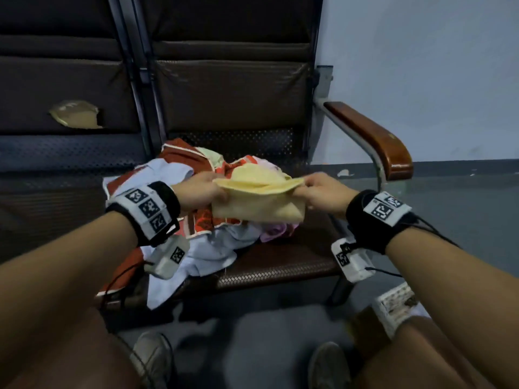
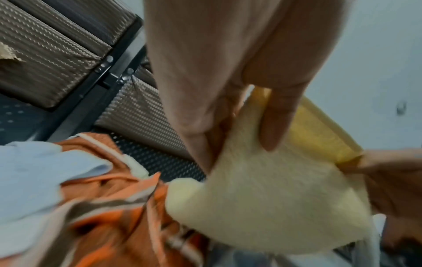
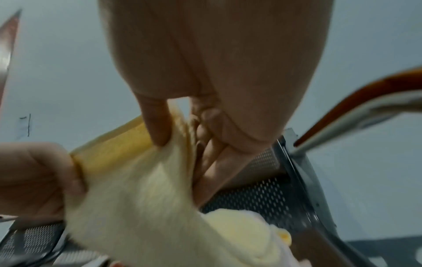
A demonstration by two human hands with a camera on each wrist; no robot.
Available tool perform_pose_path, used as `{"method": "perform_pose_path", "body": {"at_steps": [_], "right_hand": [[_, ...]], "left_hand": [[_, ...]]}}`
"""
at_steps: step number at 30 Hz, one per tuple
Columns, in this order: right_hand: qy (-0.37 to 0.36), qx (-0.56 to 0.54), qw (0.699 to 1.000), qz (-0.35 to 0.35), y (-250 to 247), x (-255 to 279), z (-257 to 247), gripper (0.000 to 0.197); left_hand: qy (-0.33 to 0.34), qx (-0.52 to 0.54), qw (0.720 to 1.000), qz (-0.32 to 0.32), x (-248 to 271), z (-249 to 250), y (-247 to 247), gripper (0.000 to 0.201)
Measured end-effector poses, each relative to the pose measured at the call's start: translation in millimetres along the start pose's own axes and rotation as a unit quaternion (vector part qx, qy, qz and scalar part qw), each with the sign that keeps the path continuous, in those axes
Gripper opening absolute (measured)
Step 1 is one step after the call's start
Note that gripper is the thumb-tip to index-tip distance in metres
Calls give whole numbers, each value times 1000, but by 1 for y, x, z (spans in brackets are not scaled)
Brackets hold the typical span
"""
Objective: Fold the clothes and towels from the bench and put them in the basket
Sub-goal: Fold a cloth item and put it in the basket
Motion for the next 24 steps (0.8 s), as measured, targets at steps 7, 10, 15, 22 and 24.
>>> {"method": "perform_pose_path", "body": {"at_steps": [7, 10, 15, 22, 24], "right_hand": [[165, -64, 969, -171, 50, 12, 46, 13], [161, -91, 975, -120, 44, -7, 44, 14], [162, -173, 971, 31, 40, -60, 43, 31], [131, -88, 982, 103, 54, -106, 45, 34], [96, -51, 987, 122, 53, -111, 43, 32]], "left_hand": [[-187, -41, 972, -137, 5, -47, 30, 32], [-167, -35, 981, -96, -16, -50, 23, 34], [-76, -67, 991, 91, -63, -72, 14, 56], [-47, -137, 969, 203, -110, -108, 10, 48], [-38, -133, 964, 225, -114, -110, 8, 40]]}}
Point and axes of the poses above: each hand's wrist, its own x-axis away from the middle knuckle, its own y-axis out of the palm, z = x × y, the point moved 2 cm from there along -x, towards the middle knuckle, and after that the axes turned 7 degrees about y, right-handed, at the moved point
